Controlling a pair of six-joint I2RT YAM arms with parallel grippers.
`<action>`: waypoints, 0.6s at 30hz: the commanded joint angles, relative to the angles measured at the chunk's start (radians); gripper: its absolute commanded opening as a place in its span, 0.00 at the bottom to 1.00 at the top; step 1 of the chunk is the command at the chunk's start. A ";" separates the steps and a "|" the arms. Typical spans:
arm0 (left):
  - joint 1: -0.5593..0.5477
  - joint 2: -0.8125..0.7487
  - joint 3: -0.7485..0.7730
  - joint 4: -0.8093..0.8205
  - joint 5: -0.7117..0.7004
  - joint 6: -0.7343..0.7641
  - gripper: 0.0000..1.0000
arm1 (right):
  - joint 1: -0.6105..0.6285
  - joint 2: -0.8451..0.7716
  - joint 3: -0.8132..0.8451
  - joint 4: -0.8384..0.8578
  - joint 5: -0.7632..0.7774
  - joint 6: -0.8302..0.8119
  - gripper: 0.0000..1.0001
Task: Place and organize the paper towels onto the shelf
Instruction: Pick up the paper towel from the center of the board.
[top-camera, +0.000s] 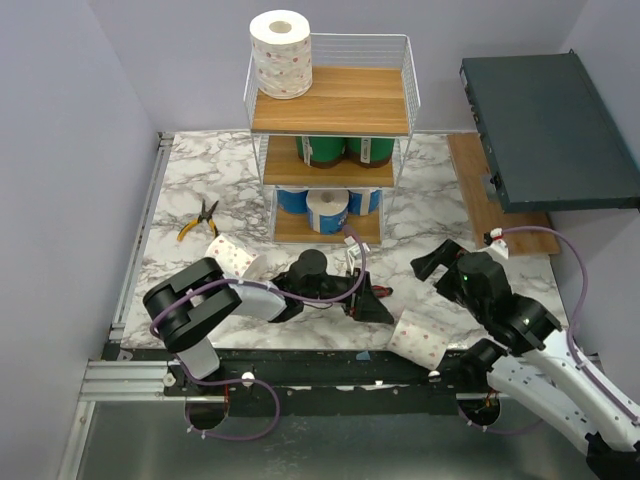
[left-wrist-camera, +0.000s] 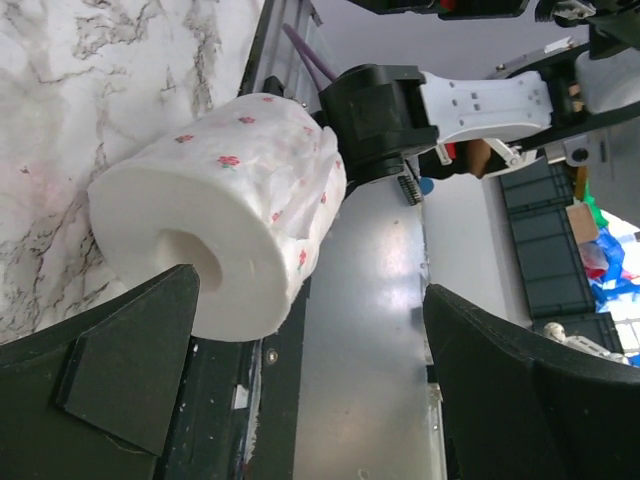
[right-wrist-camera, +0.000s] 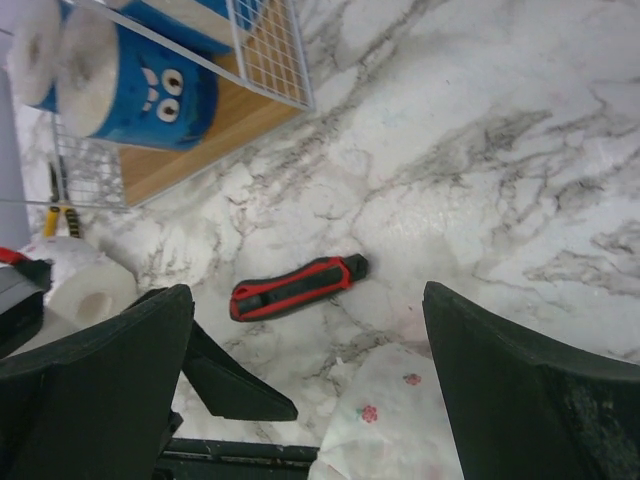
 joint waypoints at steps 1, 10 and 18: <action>-0.012 0.002 0.028 -0.102 -0.004 0.091 0.98 | 0.006 0.061 0.054 -0.192 0.005 0.163 1.00; -0.061 0.092 0.121 -0.136 0.092 0.091 0.99 | 0.005 -0.046 0.056 -0.260 0.025 0.223 1.00; -0.100 0.108 0.146 -0.148 0.099 0.097 0.97 | 0.005 -0.019 0.114 -0.249 0.043 0.184 1.00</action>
